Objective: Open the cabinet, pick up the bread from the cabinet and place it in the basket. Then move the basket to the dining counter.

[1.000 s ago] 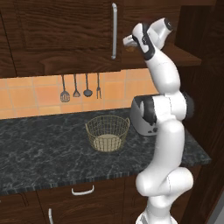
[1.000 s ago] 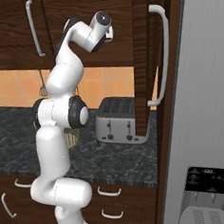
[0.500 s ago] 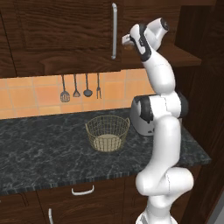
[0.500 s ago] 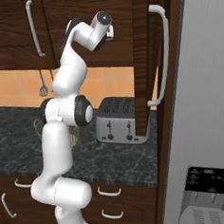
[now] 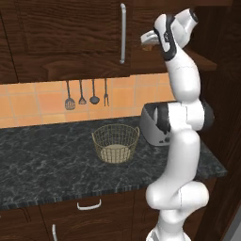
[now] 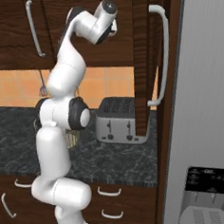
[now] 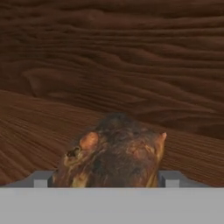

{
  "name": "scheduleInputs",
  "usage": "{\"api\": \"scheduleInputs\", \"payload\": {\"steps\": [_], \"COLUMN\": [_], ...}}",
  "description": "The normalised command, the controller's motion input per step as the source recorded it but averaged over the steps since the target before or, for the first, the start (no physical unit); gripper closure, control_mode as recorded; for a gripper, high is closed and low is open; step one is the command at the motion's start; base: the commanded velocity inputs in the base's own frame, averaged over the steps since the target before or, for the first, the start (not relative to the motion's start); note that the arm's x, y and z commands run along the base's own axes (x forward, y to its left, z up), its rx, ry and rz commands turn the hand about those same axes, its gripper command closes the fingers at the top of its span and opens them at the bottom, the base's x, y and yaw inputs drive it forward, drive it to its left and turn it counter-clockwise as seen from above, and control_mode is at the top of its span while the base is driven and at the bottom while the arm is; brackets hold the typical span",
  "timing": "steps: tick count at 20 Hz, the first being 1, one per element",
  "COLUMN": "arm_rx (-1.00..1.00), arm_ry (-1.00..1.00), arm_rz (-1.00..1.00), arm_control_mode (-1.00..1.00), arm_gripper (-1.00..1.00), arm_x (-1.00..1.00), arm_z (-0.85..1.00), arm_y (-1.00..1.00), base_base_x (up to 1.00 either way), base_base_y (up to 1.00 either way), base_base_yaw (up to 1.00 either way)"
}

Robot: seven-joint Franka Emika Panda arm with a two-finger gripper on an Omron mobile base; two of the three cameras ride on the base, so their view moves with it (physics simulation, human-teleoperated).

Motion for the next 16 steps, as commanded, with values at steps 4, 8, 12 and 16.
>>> {"api": "scheduleInputs", "payload": {"steps": [4,8,12,16], "arm_rx": [0.0,0.03,0.01,0.0], "arm_ry": [-0.43,-0.3,-0.15,-0.04], "arm_rz": [0.01,0.0,0.0,0.0], "arm_control_mode": [-1.0,-1.0,-1.0,-1.0], "arm_gripper": [1.0,1.0,1.0,1.0], "arm_x": [-1.0,-1.0,-1.0,-1.0], "arm_z": [-0.8,-0.05,0.5,0.69], "arm_y": [0.03,0.33,0.44,0.0], "base_base_x": [0.0,0.0,0.0,0.0], "base_base_y": [0.0,0.0,0.0,0.0], "base_base_yaw": [0.0,0.0,0.0,0.0]}}
